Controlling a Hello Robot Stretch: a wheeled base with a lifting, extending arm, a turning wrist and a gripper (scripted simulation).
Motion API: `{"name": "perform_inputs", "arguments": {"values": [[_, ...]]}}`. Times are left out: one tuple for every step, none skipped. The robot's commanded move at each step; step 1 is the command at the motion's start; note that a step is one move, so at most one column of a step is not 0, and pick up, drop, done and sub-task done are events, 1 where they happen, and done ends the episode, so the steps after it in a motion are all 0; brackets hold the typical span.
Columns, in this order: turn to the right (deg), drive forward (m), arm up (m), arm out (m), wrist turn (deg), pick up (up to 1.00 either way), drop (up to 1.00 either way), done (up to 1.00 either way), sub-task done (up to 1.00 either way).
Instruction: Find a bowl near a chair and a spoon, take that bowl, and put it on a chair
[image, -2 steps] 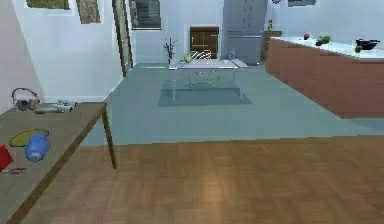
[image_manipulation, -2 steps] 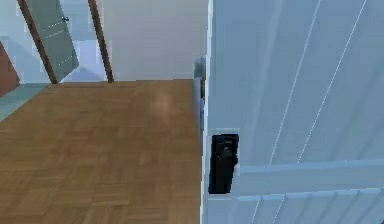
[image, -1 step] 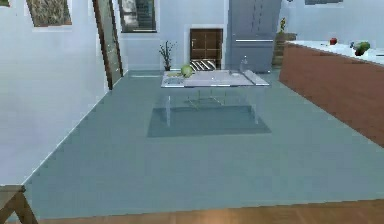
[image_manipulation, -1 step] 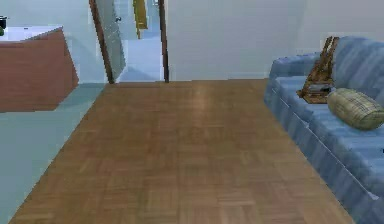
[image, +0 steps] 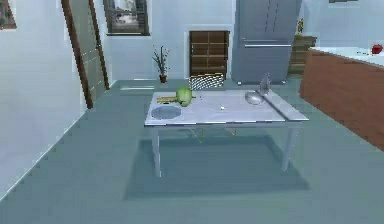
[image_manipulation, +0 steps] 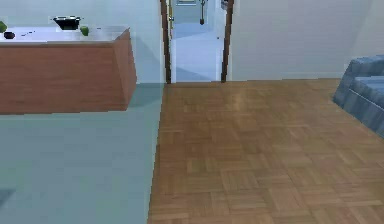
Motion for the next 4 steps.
{"name": "perform_inputs", "arguments": {"values": [[3.0,0.0,0.0,0.0,0.0,0.0,0.0,0.0,0.0],[0.0,1.0,0.0,0.0,0.0,0.0,0.0,0.0,0.0],[18.0,0.0,0.0,0.0,0.0,0.0,0.0,0.0,0.0],[0.0,0.05,0.0,0.0,0.0,0.0,0.0,0.0,0.0]]}}
